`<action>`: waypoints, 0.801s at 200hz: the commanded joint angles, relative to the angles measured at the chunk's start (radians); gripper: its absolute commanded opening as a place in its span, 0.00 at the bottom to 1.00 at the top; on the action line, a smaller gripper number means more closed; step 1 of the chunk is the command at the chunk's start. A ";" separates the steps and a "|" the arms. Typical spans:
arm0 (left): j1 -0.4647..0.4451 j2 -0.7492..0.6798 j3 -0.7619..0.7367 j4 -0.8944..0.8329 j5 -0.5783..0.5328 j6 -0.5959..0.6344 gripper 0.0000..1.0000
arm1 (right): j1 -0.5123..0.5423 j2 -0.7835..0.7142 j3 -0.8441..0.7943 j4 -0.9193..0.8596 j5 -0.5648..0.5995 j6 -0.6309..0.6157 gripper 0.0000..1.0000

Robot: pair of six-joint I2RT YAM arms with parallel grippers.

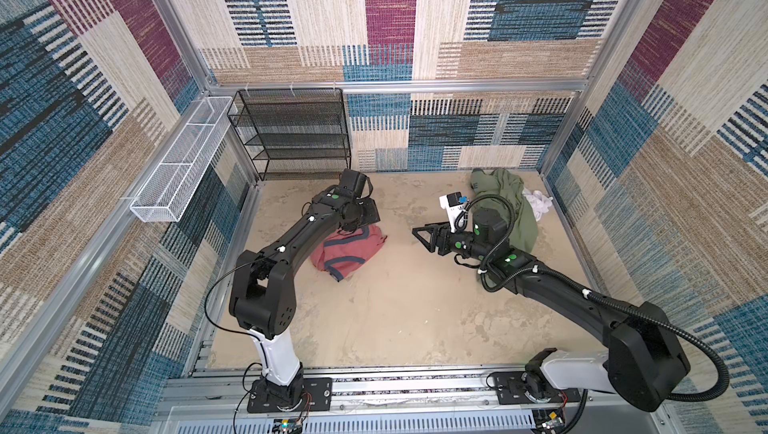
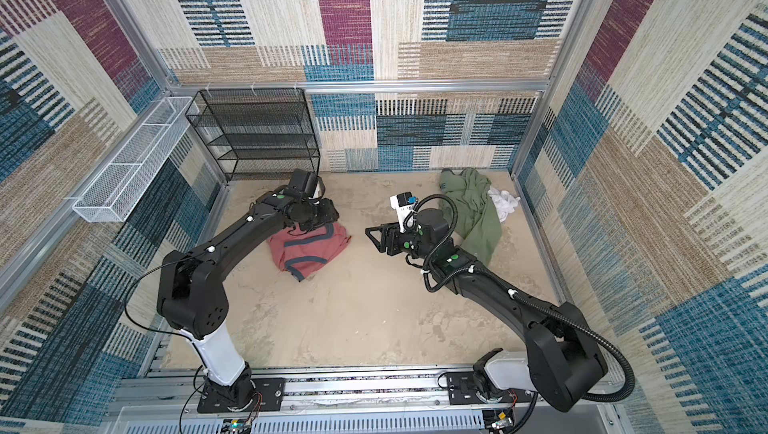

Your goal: Pick out a specific cloth from the pile

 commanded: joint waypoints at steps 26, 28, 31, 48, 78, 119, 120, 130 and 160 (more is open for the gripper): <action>0.035 -0.065 -0.154 -0.071 -0.113 0.066 0.63 | -0.001 -0.022 0.010 -0.010 -0.001 -0.002 0.64; 0.037 -0.066 -0.161 -0.066 -0.115 0.065 0.63 | 0.000 -0.022 0.008 -0.010 -0.001 -0.001 0.64; 0.044 -0.070 -0.171 -0.063 -0.117 0.064 0.63 | 0.000 -0.024 0.008 -0.010 0.000 -0.002 0.64; 0.077 -0.071 -0.219 -0.028 -0.112 0.060 0.63 | -0.001 -0.024 0.010 -0.016 -0.003 -0.003 0.64; 0.115 -0.023 -0.239 0.010 -0.082 0.050 0.56 | 0.000 -0.020 0.016 -0.030 0.001 -0.008 0.65; 0.156 0.031 -0.257 0.063 -0.060 0.026 0.57 | -0.001 -0.016 0.019 -0.038 0.004 -0.008 0.65; 0.156 0.032 -0.257 0.063 -0.060 0.025 0.57 | 0.000 -0.016 0.019 -0.038 0.005 -0.008 0.65; 0.164 0.042 -0.256 0.065 -0.056 0.023 0.57 | -0.001 -0.015 0.022 -0.043 0.004 -0.007 0.65; 0.167 0.044 -0.259 0.063 -0.051 0.033 0.64 | -0.001 -0.016 0.019 -0.044 0.006 -0.011 0.65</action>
